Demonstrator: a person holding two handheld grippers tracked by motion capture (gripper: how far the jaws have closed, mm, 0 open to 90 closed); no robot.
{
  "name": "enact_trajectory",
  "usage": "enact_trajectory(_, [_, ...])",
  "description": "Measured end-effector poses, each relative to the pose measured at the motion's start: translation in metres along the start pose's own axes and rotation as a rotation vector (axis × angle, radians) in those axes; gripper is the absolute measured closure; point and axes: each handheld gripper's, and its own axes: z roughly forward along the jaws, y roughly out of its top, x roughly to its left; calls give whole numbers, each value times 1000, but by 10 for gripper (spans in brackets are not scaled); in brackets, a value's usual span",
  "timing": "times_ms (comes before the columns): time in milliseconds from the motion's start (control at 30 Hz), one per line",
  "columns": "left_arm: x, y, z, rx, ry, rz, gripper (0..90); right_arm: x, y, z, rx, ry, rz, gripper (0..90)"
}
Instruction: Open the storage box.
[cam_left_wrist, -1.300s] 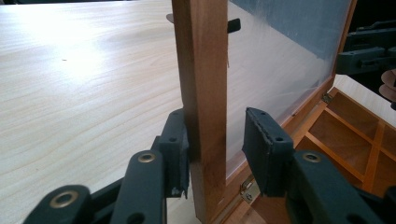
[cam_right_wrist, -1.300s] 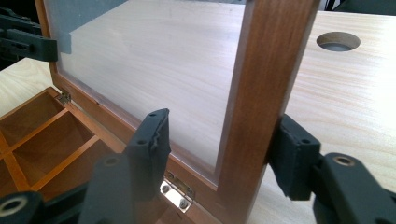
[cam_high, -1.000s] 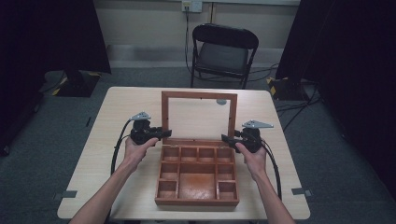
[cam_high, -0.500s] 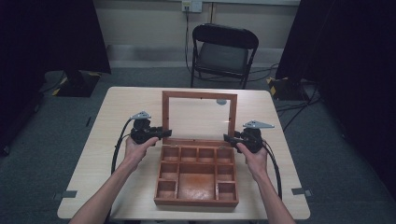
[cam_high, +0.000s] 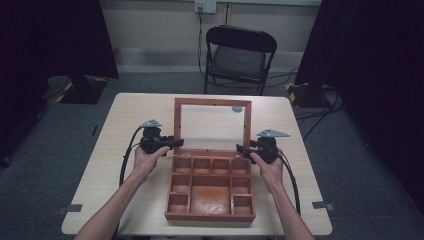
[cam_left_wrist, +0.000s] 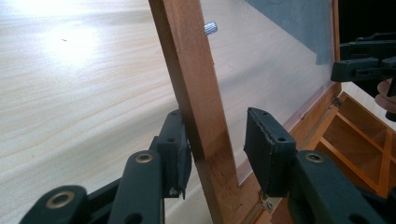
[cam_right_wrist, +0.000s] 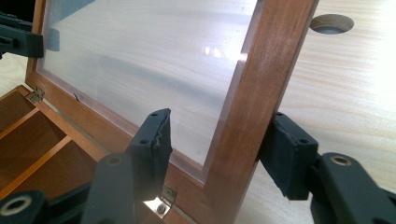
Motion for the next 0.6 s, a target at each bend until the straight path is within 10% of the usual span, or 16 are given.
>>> enact_trajectory(600, [4, 0, 5, 29, 22, -3, 545, 1, -2, 10, 22, 0, 12, 330])
